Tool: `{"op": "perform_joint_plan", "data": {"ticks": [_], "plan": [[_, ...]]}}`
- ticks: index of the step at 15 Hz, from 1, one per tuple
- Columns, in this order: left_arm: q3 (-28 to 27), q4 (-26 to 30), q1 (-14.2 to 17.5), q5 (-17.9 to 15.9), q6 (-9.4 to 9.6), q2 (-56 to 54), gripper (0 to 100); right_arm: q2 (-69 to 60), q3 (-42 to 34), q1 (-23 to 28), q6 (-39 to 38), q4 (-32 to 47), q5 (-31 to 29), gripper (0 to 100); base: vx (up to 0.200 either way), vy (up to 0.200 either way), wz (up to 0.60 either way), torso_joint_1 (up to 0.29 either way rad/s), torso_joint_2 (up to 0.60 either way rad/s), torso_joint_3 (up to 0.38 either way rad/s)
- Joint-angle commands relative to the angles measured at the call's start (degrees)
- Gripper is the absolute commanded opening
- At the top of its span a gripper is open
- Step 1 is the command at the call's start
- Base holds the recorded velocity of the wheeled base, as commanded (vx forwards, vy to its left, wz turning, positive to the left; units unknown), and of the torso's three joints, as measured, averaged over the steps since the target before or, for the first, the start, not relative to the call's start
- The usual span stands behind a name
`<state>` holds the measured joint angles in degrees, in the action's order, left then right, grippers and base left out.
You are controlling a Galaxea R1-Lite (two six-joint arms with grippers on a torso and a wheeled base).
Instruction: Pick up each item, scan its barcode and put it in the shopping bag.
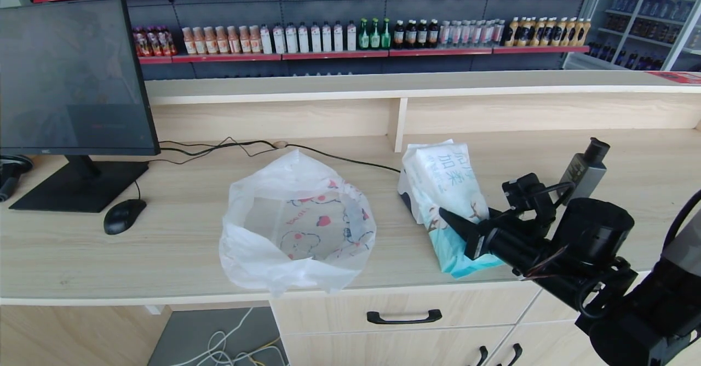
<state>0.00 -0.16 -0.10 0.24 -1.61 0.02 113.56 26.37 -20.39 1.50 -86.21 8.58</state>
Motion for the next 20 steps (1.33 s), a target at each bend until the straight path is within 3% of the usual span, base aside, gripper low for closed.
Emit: {"op": "perform_joint_plan", "data": {"ticks": [1,13,20], "plan": [[0.0,0.0,0.0,0.0,-0.06,0.0,100,0.1,0.2,-0.2,-0.3,0.1,-0.1,0,0.0,0.0,0.0,0.0,0.0,0.0],[0.0,0.0,0.0,0.0,0.03,0.0,100,-2.2,-0.1,-0.5,-0.2,0.1,-1.0,0,0.0,0.0,0.0,0.0,0.0,0.0],[0.0,0.0,0.0,0.0,0.03,0.0,100,-14.7,-2.2,-8.2,-0.3,0.1,-1.7,0,0.0,0.0,0.0,0.0,0.0,0.0]]}}
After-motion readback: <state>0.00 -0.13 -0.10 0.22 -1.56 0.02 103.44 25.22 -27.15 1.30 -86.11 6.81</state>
